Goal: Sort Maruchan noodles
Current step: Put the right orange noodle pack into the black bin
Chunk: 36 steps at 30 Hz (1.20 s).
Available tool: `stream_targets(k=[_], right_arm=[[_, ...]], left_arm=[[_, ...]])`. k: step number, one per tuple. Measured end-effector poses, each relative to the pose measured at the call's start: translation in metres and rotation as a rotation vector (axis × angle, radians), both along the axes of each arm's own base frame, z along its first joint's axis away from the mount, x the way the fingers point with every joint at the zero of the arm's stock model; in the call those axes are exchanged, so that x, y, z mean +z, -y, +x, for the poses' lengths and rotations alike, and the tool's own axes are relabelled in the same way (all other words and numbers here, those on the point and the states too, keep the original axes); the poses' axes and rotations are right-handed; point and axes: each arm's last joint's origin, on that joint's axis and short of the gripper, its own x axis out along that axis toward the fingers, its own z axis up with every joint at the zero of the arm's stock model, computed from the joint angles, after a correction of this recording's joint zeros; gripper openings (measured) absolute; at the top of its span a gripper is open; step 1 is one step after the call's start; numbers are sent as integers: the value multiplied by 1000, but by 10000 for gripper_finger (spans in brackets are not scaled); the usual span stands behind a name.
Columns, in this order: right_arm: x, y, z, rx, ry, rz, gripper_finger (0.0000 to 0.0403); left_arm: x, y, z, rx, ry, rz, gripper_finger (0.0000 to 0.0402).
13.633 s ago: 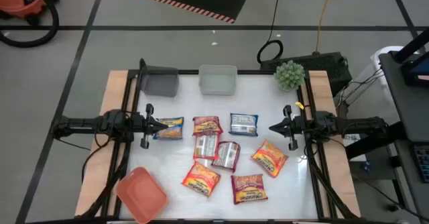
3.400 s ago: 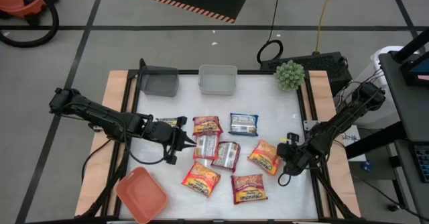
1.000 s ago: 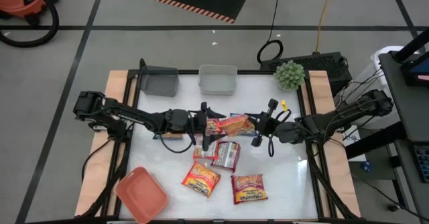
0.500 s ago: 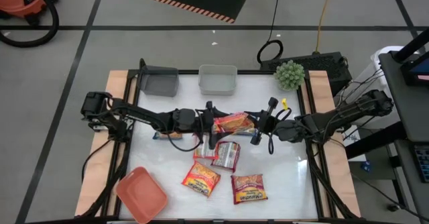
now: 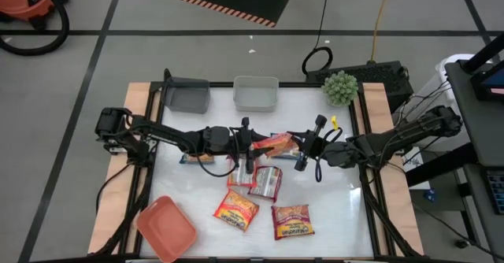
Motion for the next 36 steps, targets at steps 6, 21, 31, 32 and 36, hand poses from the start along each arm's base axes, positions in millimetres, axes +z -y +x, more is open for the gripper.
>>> stream_targets(k=[6,21,31,32,36], right_arm=[[0,0,0,0,2,2,0],[4,3,-17,-20,1,68,111],[2,9,-43,15,-74,227,177],[1,9,-44,28,-88,242,182],[-6,7,-42,60,-79,297,201]], left_arm=[[0,0,0,0,0,0,138],[-1,0,0,2,-13,47,134],[-1,0,0,1,-16,75,133],[-1,0,0,0,-16,80,133],[-1,0,0,-1,-14,108,132]])
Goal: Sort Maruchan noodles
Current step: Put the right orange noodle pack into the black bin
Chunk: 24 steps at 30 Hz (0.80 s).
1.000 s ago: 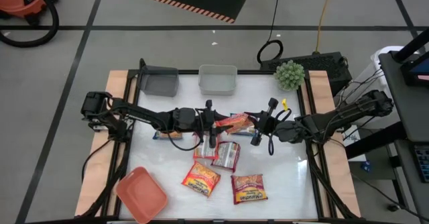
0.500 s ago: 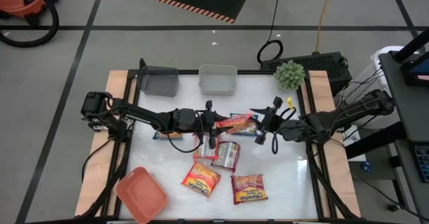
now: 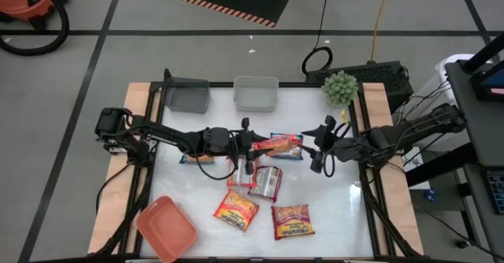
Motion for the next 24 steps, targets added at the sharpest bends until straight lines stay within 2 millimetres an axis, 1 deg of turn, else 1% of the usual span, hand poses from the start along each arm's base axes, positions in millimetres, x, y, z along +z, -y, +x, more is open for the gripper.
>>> stream_targets(k=[3,7,12,19,24], right_arm=[[-10,-1,3,25,27,32,215],[-16,-3,5,75,69,69,233],[-22,-5,8,121,117,30,248],[-38,-8,18,301,242,8,246],[-42,-1,23,294,237,12,217]], left_arm=[[1,0,0,-1,4,12,132],[1,0,0,-8,6,15,132],[5,3,1,-115,26,35,132],[11,6,2,-164,60,44,132],[10,6,3,-157,55,43,136]])
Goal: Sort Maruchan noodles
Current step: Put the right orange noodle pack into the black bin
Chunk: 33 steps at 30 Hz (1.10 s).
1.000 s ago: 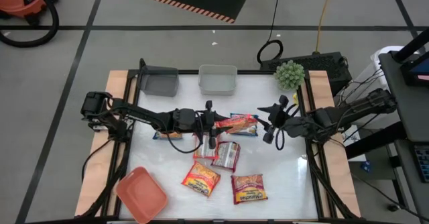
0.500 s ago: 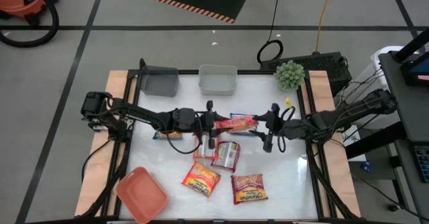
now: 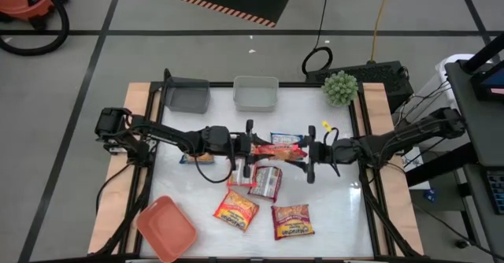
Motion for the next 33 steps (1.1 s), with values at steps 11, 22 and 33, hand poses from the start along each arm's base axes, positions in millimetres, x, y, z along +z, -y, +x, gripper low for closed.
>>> stream_targets(k=[11,22,33], right_arm=[[-1,6,2,-26,-6,15,119],[0,7,2,-38,-1,1,119],[0,10,2,-70,-9,-30,108]], left_arm=[[0,0,0,6,1,9,147],[3,1,-1,65,9,34,149],[4,1,-3,124,3,-14,162]])
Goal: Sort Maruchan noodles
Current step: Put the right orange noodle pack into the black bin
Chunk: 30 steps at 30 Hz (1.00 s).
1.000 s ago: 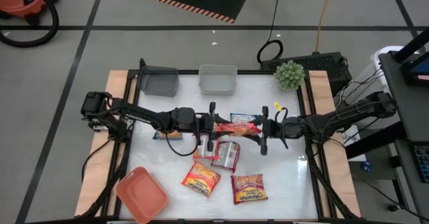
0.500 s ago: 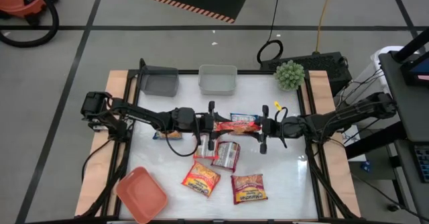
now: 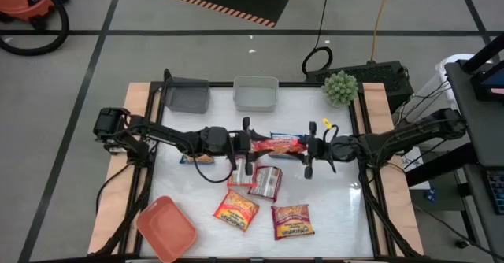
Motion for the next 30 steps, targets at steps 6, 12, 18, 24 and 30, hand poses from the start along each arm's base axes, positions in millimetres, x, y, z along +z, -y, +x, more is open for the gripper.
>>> stream_targets(k=[6,12,18,24,30], right_arm=[[-1,1,0,-4,-12,-11,104],[-2,4,0,-12,-20,-23,109],[9,6,-11,-11,17,-27,105],[19,8,-19,-12,74,-8,106],[24,7,-15,-15,166,22,106]], left_arm=[[1,0,0,5,8,-43,244],[14,5,-8,53,23,-32,299],[46,7,-40,218,-4,-57,302],[61,-1,-72,304,-103,-157,302],[57,1,-72,277,-133,-195,302]])
